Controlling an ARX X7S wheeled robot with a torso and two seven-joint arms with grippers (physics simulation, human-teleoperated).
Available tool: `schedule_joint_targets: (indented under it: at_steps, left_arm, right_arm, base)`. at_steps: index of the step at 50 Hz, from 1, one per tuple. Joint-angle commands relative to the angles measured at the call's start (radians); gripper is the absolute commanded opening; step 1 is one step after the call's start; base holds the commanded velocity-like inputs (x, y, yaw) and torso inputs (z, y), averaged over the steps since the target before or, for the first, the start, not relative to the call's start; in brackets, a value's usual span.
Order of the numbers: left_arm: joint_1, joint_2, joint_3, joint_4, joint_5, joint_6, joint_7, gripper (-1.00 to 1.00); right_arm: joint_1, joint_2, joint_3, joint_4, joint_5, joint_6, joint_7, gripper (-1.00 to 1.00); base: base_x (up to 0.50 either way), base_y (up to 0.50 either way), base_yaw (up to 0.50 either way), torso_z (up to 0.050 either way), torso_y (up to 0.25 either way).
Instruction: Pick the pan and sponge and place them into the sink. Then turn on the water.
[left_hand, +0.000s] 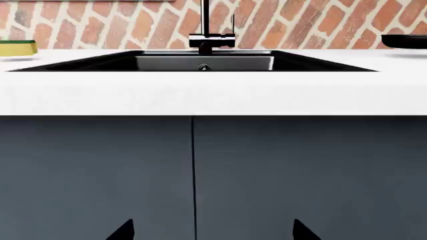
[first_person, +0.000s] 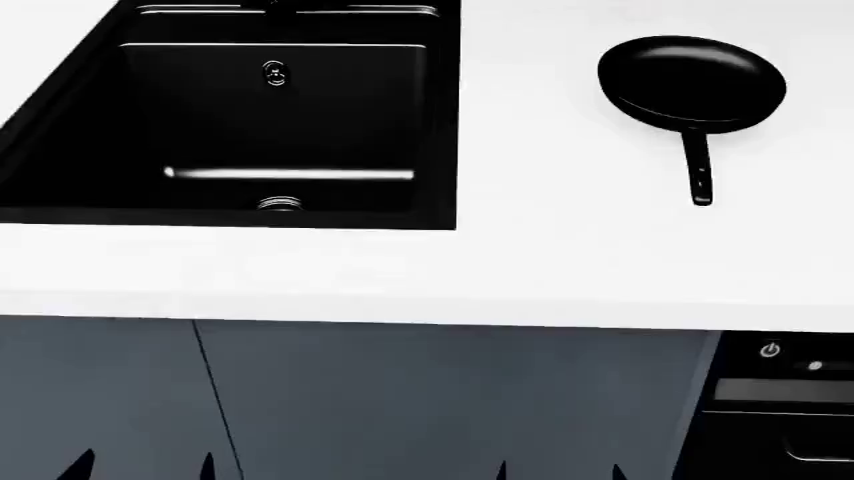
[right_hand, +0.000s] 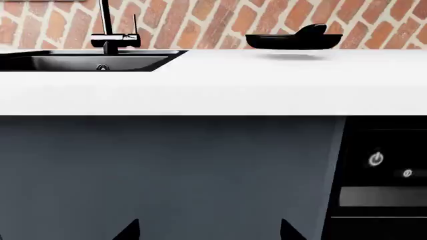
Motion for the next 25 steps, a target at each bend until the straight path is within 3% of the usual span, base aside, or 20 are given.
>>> schedule_joint_targets:
  at_steps: [1, 25]
  left_arm:
    - [-0.004, -0.016, 0.02, -0.009, -0.004, -0.011, -0.027, 1.0]
    - [-0.032, -0.056, 0.082, -0.018, -0.03, -0.054, -0.133, 1.0]
  right_arm:
    - [0.008, 0.014, -0.01, 0.012, 0.023, 0.006, 0.028, 1.0]
    - [0.019, 0.068, -0.081, 0.008, 0.047, 0.03, 0.105, 1.0]
  base:
    - [0.0, 0.0, 0.0, 0.0, 0.0]
    - [0.0, 0.0, 0.0, 0.0, 0.0]
